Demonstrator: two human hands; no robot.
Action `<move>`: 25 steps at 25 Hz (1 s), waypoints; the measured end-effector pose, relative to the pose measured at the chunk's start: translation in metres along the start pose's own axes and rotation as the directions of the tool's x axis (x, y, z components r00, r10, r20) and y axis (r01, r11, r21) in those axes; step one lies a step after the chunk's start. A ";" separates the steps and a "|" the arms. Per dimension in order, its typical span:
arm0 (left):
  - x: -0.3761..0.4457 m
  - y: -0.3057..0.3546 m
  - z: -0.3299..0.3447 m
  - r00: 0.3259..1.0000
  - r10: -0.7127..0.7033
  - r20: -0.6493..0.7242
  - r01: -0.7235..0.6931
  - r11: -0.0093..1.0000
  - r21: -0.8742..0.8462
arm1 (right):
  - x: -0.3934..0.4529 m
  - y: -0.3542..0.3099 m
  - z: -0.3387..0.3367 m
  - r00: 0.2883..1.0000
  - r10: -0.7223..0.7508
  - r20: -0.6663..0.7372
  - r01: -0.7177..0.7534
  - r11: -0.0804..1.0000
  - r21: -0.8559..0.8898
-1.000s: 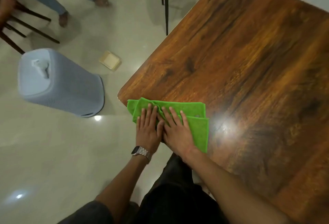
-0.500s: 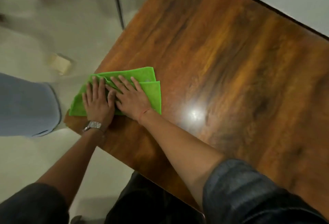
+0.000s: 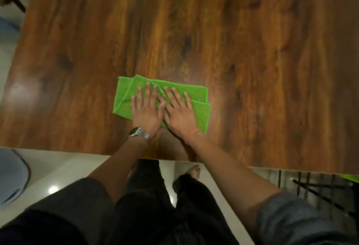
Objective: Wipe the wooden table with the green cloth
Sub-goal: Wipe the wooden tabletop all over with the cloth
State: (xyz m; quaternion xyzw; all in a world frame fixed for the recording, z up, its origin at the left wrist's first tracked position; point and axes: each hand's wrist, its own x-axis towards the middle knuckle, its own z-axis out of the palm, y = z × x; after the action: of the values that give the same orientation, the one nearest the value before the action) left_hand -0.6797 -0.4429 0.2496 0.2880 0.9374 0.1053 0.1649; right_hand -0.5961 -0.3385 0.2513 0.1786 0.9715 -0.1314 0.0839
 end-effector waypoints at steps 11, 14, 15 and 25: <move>-0.123 0.048 0.030 0.941 0.298 0.160 -0.306 0.952 0.026 | -0.160 0.032 0.014 0.986 0.159 0.056 -0.159 0.987 -0.007; -0.121 0.033 0.003 0.887 0.428 0.176 -0.429 0.903 -0.034 | -0.165 0.062 0.001 0.982 0.161 0.099 -0.154 0.985 -0.074; -0.119 0.027 -0.006 0.880 0.449 0.156 -0.448 0.893 -0.047 | -0.170 0.076 -0.004 0.978 0.172 0.118 -0.163 0.983 -0.087; -0.042 0.082 -0.014 0.849 0.460 0.260 -0.500 0.859 0.110 | -0.261 0.262 -0.021 0.651 0.757 -0.047 -0.751 0.652 0.099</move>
State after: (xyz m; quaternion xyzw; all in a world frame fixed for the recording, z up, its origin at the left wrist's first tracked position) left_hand -0.6106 -0.4021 0.2971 0.5371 0.8159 0.0280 0.2124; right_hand -0.2608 -0.1815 0.2669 0.5741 0.8068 -0.1115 0.0837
